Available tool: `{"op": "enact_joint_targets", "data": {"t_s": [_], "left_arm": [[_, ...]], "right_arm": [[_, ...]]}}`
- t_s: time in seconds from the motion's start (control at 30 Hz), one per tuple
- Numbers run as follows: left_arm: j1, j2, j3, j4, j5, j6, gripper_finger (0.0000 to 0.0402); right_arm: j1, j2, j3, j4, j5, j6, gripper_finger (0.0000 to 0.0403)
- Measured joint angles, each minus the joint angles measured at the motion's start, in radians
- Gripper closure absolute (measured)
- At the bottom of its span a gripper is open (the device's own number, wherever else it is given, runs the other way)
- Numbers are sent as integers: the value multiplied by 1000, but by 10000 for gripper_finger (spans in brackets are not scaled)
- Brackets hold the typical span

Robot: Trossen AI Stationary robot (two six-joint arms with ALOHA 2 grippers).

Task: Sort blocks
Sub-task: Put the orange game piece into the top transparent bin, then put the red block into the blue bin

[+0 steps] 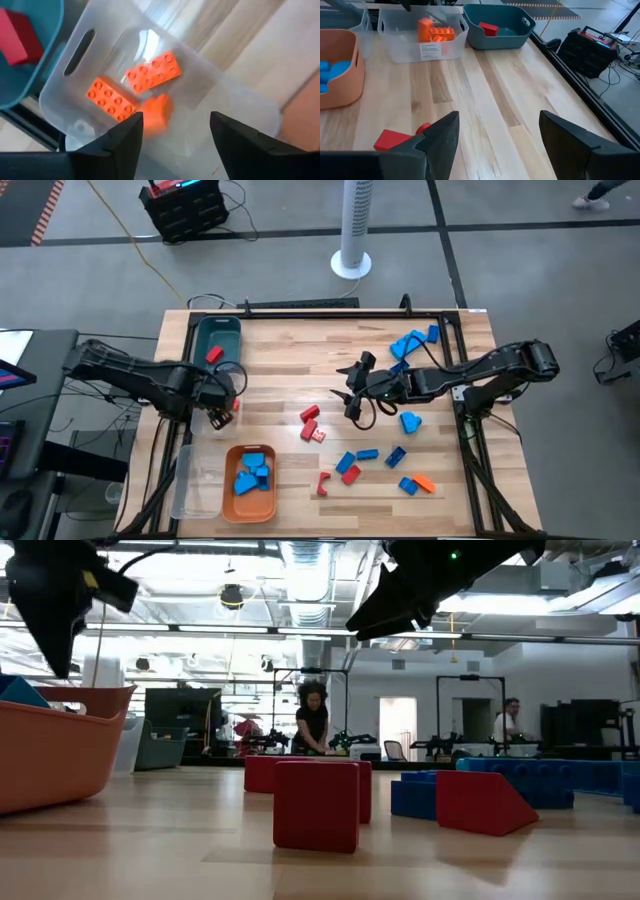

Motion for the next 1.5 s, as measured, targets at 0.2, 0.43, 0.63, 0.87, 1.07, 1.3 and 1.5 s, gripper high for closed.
{"op": "enact_joint_targets", "data": {"t_s": [0.2, 0.43, 0.63, 0.87, 1.07, 1.3, 1.5], "left_arm": [[26, 67, 32, 268, -19, 194, 166], [100, 315, 47, 600, 29, 416, 165], [141, 533, 193, 645, 28, 528, 164], [170, 698, 322, 654, 27, 589, 164], [198, 782, 334, 737, 52, 634, 164], [220, 807, 326, 777, 104, 653, 164], [220, 807, 314, 815, 139, 649, 164]], "right_arm": [[-7, 0, 0, 7, 0, 1, 123], [-9, 0, 0, 5, -1, 9, 123], [-3, 0, 0, -19, -4, 9, 123], [-3, 0, 0, -35, -4, 8, 123], [-3, 0, 0, -36, -3, 0, 123], [-3, 0, 0, -39, -3, 0, 123], [-5, 0, 0, -39, -3, 0, 123]]}}
